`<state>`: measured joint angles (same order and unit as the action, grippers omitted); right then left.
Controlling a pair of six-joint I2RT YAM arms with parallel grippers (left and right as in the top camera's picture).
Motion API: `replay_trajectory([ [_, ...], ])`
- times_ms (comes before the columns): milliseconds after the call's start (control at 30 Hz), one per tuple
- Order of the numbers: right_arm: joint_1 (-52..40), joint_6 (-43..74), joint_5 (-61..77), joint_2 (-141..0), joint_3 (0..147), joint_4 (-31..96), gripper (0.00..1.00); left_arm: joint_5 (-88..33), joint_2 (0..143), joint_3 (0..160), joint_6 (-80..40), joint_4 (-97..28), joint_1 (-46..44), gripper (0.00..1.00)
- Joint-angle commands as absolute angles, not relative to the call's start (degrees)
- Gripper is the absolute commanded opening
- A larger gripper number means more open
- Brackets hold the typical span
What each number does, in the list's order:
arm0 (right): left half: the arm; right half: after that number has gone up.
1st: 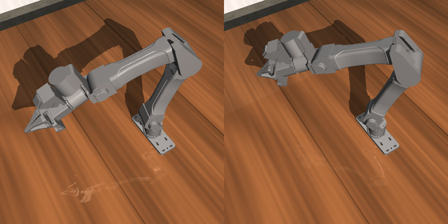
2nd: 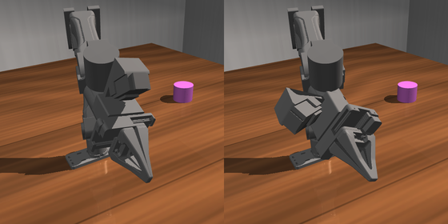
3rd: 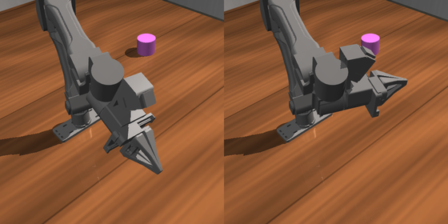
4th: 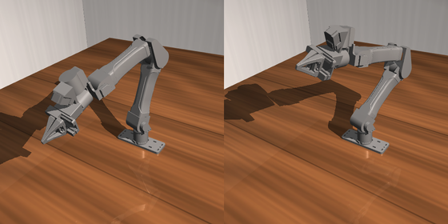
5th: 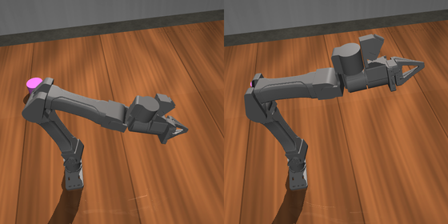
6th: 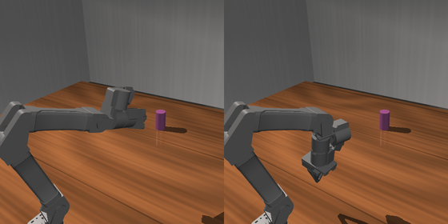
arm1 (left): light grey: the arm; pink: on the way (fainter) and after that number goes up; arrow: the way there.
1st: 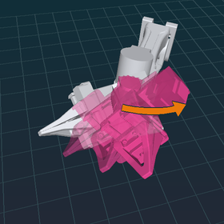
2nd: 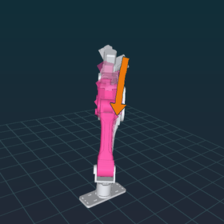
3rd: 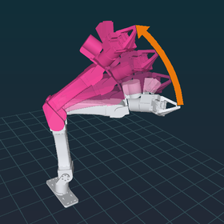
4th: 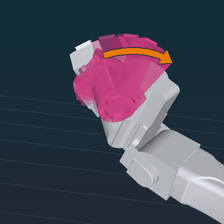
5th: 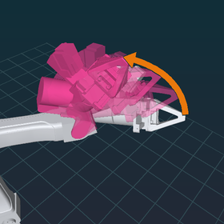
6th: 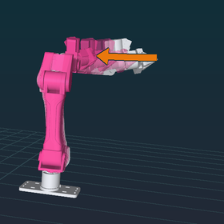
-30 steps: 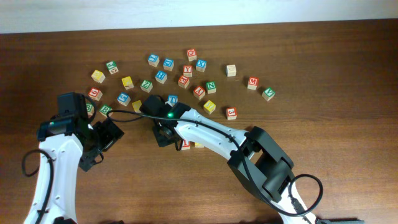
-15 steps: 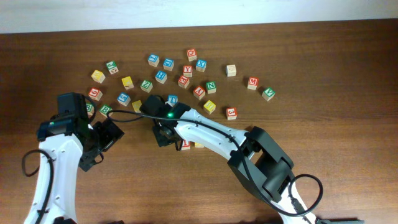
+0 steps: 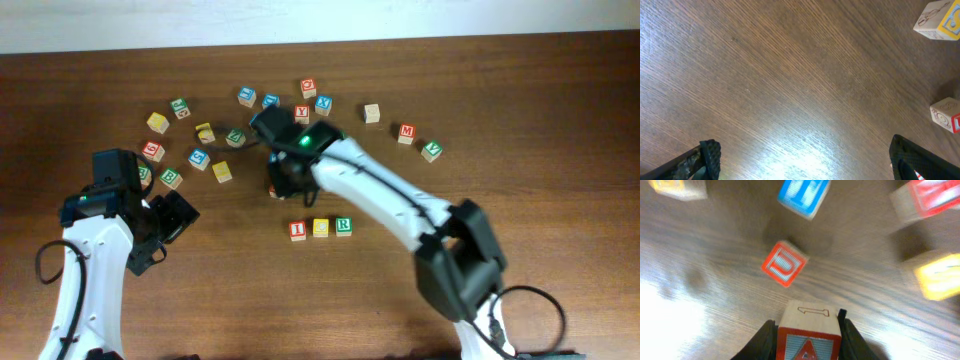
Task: Spell out ICRA
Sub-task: 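Carry the red A and lower it right of the green R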
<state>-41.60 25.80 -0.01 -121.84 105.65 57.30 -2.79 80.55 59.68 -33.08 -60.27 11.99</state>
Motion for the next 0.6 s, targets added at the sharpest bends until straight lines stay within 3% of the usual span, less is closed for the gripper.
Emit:
replay_trajectory([
  [0,-34.50,22.70,-0.78,-112.90,110.80,65.60,0.24,-3.20,79.85,60.36,-33.85,-60.34,12.16,0.99],
  [200,-21.54,21.19,-0.71,-105.84,110.39,85.52,0.25,-3.20,79.85,60.36,-33.87,-60.31,12.16,0.99],
  [267,-20.60,21.21,-0.69,-105.89,106.52,86.00,0.25,-3.20,79.85,60.36,-33.87,-60.31,12.16,0.99],
  [567,-22.81,21.32,9.74,-105.91,77.58,63.18,0.25,-3.20,79.85,60.36,-33.85,-60.31,12.16,0.99],
])
